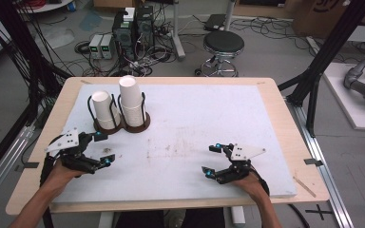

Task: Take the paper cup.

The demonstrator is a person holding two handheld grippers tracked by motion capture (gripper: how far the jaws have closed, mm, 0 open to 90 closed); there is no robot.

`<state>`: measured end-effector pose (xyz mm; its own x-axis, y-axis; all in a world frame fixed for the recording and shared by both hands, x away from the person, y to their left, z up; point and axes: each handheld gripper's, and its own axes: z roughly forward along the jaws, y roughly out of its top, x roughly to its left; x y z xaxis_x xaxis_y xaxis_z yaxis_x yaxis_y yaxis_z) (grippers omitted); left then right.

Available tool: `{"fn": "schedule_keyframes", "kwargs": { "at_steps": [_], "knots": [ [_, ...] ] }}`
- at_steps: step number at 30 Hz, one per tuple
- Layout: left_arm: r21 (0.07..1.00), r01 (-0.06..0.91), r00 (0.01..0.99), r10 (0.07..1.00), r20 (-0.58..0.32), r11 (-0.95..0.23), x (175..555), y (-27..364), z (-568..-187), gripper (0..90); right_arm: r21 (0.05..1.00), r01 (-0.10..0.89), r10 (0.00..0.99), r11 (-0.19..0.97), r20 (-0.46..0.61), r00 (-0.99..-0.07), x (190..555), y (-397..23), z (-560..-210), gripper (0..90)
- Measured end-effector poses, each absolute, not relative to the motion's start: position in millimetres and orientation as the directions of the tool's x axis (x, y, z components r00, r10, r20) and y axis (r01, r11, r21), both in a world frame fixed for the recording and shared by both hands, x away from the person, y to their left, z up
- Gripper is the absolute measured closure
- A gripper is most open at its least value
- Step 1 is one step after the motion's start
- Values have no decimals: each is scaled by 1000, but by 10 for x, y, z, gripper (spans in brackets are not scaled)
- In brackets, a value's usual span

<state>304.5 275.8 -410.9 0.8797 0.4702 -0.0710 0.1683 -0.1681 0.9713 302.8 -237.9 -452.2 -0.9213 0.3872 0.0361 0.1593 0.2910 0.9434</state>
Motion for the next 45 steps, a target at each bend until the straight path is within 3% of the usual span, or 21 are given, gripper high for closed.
{"fn": "schedule_keyframes", "kwargs": {
  "at_steps": [27, 45],
  "knots": [
    [957, 55, 909, 411, 70, -284, 3688, 2865, -2834, 112, 943, 164, 394, 291, 38, -918, 3033, -2379, -4524, 180],
    [930, 37, 934, 344, 97, -365, 4226, 2715, -2352, 111, 943, 165, 391, 290, 40, -919, 3029, -2380, -4523, 180]
  ]
}}
